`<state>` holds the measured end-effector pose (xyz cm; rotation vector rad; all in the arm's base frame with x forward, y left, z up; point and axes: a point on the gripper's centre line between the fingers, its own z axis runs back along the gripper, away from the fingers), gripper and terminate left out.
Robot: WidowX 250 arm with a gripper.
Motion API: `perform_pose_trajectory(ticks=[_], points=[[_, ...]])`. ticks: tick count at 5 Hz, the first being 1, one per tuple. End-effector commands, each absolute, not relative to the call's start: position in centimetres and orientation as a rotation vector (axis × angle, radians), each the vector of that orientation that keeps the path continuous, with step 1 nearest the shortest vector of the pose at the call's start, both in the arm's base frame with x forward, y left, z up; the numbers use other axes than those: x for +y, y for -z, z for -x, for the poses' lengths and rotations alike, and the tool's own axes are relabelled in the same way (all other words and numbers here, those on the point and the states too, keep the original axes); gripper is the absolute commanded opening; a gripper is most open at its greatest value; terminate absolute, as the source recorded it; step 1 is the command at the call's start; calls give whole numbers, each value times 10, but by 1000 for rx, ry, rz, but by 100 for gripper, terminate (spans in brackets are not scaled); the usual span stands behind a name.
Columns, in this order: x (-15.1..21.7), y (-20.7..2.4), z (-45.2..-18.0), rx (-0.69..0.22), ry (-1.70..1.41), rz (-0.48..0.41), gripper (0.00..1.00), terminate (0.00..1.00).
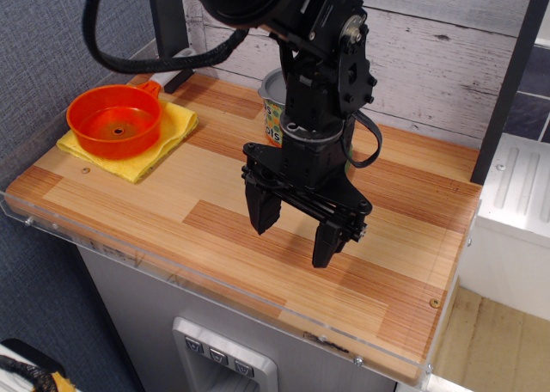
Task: Move the can to up against the back brick wall with the measuring utensil to the left and behind it.
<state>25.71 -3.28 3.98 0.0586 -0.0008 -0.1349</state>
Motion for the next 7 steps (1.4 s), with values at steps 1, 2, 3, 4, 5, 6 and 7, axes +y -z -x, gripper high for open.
perform_pose_trajectory(ticks=[1, 2, 3, 4, 5, 6, 7], points=[[-33, -40, -257, -1, 135, -59, 100, 0], [-29, -41, -257, -21, 118, -36, 100, 0], [-22, -47, -260, -43, 96, -30, 100, 0], [-15, -58, -269, -62, 71, -36, 100, 0], [2, -66, -281, -85, 21, -50, 100, 0], [36, -69, -285, -107, -114, -67, 100, 0], [59, -82, -295, -171, -366, -86, 100, 0]])
